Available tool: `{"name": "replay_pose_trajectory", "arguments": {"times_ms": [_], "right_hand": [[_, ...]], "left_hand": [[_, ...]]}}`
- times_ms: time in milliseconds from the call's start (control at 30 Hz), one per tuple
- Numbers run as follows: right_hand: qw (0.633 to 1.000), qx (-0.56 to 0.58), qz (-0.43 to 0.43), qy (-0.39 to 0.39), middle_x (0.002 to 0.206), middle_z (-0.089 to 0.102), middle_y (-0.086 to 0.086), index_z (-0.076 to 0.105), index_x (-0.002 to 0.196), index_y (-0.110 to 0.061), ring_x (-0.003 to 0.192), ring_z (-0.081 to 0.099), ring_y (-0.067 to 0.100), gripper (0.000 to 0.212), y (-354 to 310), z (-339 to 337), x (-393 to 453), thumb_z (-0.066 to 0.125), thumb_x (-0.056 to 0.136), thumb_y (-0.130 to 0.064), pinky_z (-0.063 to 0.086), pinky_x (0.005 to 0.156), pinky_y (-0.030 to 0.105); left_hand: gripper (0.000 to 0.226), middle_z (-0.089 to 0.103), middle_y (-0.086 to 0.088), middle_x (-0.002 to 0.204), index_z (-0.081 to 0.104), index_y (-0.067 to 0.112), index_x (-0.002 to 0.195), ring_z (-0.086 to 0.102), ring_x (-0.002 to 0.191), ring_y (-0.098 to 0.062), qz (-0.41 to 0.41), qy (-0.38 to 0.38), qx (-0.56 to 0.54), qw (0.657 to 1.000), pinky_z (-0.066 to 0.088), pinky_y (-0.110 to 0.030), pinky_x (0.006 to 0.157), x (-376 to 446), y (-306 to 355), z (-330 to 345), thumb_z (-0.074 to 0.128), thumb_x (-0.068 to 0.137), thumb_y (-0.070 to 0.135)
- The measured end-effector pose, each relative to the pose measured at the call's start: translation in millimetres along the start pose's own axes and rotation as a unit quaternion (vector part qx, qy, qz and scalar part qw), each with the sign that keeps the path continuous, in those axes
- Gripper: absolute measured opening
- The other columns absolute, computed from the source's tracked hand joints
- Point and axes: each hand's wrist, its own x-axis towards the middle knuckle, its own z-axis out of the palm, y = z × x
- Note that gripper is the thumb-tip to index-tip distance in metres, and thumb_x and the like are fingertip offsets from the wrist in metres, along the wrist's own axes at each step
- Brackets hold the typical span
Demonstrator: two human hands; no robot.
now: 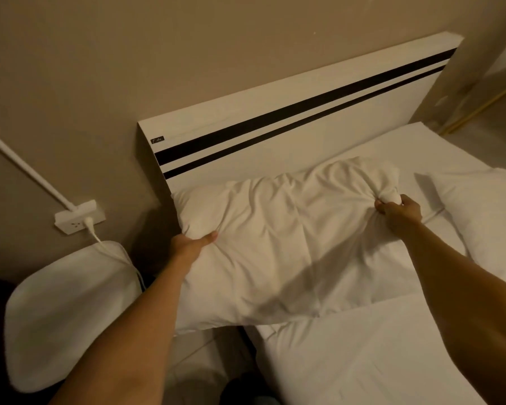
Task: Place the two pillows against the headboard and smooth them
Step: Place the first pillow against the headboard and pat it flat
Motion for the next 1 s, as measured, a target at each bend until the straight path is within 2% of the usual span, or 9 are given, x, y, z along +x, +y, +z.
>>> {"name": "replay_pose_trajectory", "arguments": {"times_ms": [267,433,567,667,733,800,900,1000], "right_hand": [[0.999,-0.042,-0.002,-0.010,0.096,0.062,0.010,0.066,0.102,-0.014,0.102,0.059,0.037,0.033,-16,41,48,0.075,0.075,-0.030,0.048,0.091,0.042],[0.996,-0.078,-0.021,-0.027,0.106,0.066,0.016,0.065,0.104,-0.011,0.102,0.059,0.038,0.033,-20,72,100,0.075,0.078,-0.029,0.046,0.089,0.039],[0.994,-0.095,-0.028,-0.049,0.096,0.062,0.012,0.064,0.105,-0.011,0.101,0.060,0.039,0.034,-22,100,149,0.075,0.079,-0.029,0.047,0.088,0.040],[0.992,-0.107,-0.032,-0.055,0.093,0.057,0.005,0.064,0.109,-0.012,0.102,0.059,0.038,0.037,-21,119,184,0.075,0.078,-0.030,0.044,0.085,0.037],[0.991,-0.117,-0.033,-0.057,0.096,0.061,0.008,0.064,0.109,-0.014,0.103,0.059,0.039,0.036,-19,130,206,0.075,0.079,-0.031,0.045,0.086,0.037],[0.989,-0.132,-0.037,-0.063,0.102,0.066,0.014,0.064,0.105,-0.014,0.103,0.060,0.040,0.031,-16,140,226,0.073,0.079,-0.030,0.046,0.087,0.039],[0.985,-0.152,-0.045,-0.073,0.107,0.066,0.019,0.063,0.104,-0.013,0.103,0.059,0.041,0.027,-15,157,252,0.068,0.082,-0.027,0.048,0.089,0.042],[0.981,-0.161,-0.065,-0.084,0.110,0.065,0.020,0.062,0.107,-0.012,0.105,0.059,0.042,0.026,-13,177,275,0.064,0.085,-0.025,0.047,0.088,0.042]], "left_hand": [[0.103,0.049,-0.014,0.143,0.040,0.005,0.144,0.051,0.126,-0.032,-0.026,0.007,-0.012,1.000,0.044,-0.036,0.104,44,0,24,0.088,0.061,0.042],[0.101,0.045,-0.016,0.146,0.038,0.003,0.145,0.047,0.131,-0.034,-0.049,0.025,-0.011,0.998,0.041,-0.038,0.106,71,-3,61,0.086,0.064,0.042],[0.093,0.052,-0.018,0.140,0.046,0.002,0.139,0.052,0.125,-0.034,-0.061,0.059,-0.010,0.996,0.044,-0.035,0.097,99,-4,96,0.084,0.066,0.044],[0.090,0.054,-0.019,0.137,0.049,0.000,0.136,0.054,0.124,-0.033,-0.065,0.069,-0.030,0.995,0.045,-0.035,0.098,122,-6,122,0.086,0.065,0.040],[0.089,0.056,-0.019,0.135,0.051,0.000,0.134,0.056,0.122,-0.032,-0.069,0.065,-0.051,0.994,0.047,-0.037,0.100,137,-8,139,0.088,0.062,0.038],[0.086,0.060,-0.015,0.130,0.055,0.004,0.130,0.058,0.117,-0.031,-0.072,0.060,-0.063,0.994,0.049,-0.033,0.093,150,-10,157,0.088,0.060,0.040],[0.087,0.062,-0.012,0.128,0.055,0.009,0.131,0.058,0.115,-0.031,-0.066,0.072,-0.060,0.993,0.041,-0.025,0.084,168,-15,180,0.086,0.059,0.047],[0.090,0.059,-0.011,0.134,0.051,0.012,0.136,0.055,0.120,-0.033,-0.059,0.080,-0.040,0.994,0.038,-0.025,0.086,183,-23,196,0.082,0.062,0.053]]}}
